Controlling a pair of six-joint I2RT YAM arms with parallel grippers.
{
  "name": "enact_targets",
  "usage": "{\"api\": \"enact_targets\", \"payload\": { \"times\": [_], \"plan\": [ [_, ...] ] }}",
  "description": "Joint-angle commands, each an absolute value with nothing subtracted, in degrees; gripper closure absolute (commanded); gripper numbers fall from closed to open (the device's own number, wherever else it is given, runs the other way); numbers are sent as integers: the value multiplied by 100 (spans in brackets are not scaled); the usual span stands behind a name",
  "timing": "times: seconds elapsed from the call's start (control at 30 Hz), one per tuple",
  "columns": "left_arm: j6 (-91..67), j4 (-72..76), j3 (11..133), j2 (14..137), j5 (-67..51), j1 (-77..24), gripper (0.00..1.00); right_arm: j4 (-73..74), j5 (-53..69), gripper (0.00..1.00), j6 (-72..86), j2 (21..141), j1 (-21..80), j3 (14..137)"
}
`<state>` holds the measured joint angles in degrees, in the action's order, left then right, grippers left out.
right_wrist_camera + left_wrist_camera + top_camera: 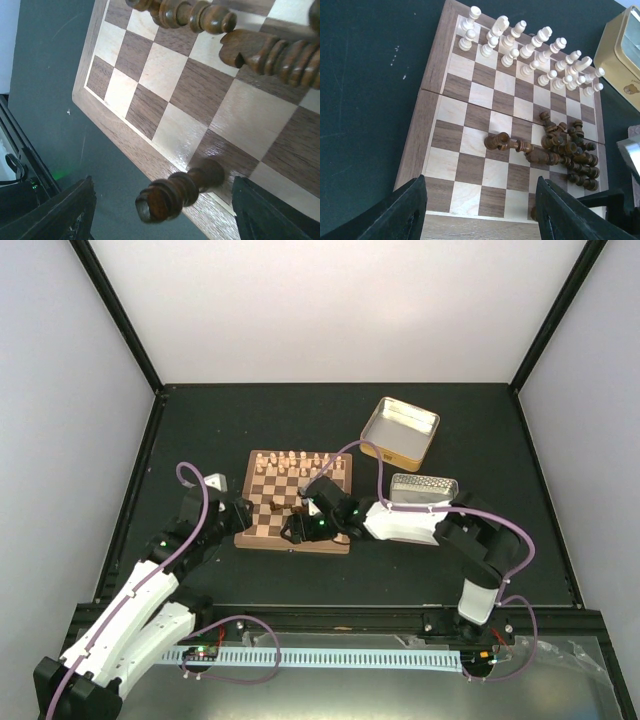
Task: Set up the chess pieces on the board
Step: Place the chess piece on the chessboard.
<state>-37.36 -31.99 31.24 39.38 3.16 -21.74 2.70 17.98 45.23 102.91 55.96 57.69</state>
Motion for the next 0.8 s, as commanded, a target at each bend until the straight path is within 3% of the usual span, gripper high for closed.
{"api": "enact_targets", "payload": {
  "times": [0.0,0.33,0.6,0.77],
  "plan": [
    [-3577,-3329,3218,3905,175,-2125,39,491,1250,24,4501,9675,5627,5755],
    [-3361,-3103,3217,3988,-416,-2127,37,907,-520,25,4719,8026,5585,5240],
    [-3305,-3103,3252,4228,-737,-2127,37,1211,-741,35,4814,7973,5590,5280],
    [-3278,-3076,3252,4364,-833,-2127,37,1372,-244,37,4343,8444,5647,5680]
  ]
}}
